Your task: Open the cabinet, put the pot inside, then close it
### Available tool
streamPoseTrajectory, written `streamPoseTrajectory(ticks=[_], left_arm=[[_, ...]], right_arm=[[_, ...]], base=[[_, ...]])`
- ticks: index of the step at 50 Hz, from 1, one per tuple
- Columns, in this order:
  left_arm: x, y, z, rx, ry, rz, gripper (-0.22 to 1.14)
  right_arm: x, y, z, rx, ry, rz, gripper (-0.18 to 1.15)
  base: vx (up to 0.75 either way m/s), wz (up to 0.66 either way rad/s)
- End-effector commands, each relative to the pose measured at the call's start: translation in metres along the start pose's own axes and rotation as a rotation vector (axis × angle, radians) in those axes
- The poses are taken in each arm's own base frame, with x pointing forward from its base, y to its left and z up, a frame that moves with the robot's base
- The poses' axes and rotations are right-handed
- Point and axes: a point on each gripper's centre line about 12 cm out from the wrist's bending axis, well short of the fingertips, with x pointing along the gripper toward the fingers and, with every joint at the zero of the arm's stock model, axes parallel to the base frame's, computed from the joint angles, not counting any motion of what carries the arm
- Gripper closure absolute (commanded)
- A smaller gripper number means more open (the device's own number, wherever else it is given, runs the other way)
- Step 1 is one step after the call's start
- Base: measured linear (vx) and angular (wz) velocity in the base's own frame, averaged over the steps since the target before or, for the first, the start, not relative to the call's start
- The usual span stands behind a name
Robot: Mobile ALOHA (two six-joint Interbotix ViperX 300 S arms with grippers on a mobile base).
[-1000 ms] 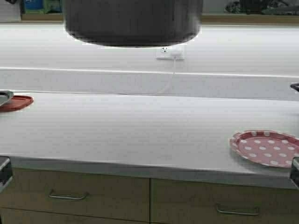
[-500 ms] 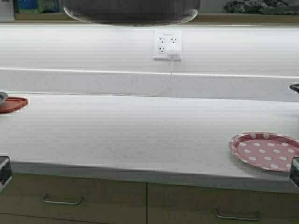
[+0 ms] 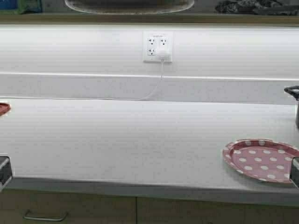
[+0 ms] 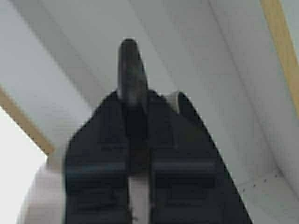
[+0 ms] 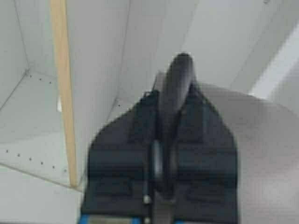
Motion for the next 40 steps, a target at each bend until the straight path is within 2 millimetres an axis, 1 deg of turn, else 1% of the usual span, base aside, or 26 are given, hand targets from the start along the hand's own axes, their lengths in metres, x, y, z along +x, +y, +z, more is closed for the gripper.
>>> streamPoseTrajectory(ticks=[1,5,9,14,21,24,32,40], left_arm=[[0.013,-0.040,0.008,0.048,-0.010,-0.096,0.89],[0.029,-0.044,0.017,0.062,-0.029,-0.086,0.89],[0.048,-0.046,0.021,0.065,-0.030,-0.071,0.89],[0.070,-0.052,0.021,0.064,-0.028,-0.071,0.89],[0.107,-0.055,0.019,0.062,-0.026,-0.073,0.89],[0.119,-0.057,0.018,0.061,-0.029,-0.078,0.89],[0.146,-0.057,0.015,0.058,-0.032,-0.082,0.89],[0.163,-0.047,0.007,0.058,-0.022,-0.066,0.89]], right_arm=[[0.021,0.041,0.000,0.010,0.014,0.081,0.90],[0.035,0.042,0.010,0.003,-0.009,0.063,0.90],[0.052,0.041,0.022,-0.005,-0.035,0.042,0.90],[0.067,0.040,0.026,-0.007,-0.038,0.025,0.90],[0.094,0.031,0.033,-0.013,-0.056,0.003,0.90],[0.103,0.028,0.035,-0.016,-0.062,-0.001,0.90],[0.123,0.019,0.039,-0.020,-0.076,-0.010,0.90],[0.137,0.006,0.043,-0.024,-0.089,-0.027,0.90]], base=[[0.12,0.00],[0.13,0.01],[0.12,0.02],[0.11,0.01],[0.09,-0.01],[0.06,0.00],[0.05,0.00],[0.06,0.00]])
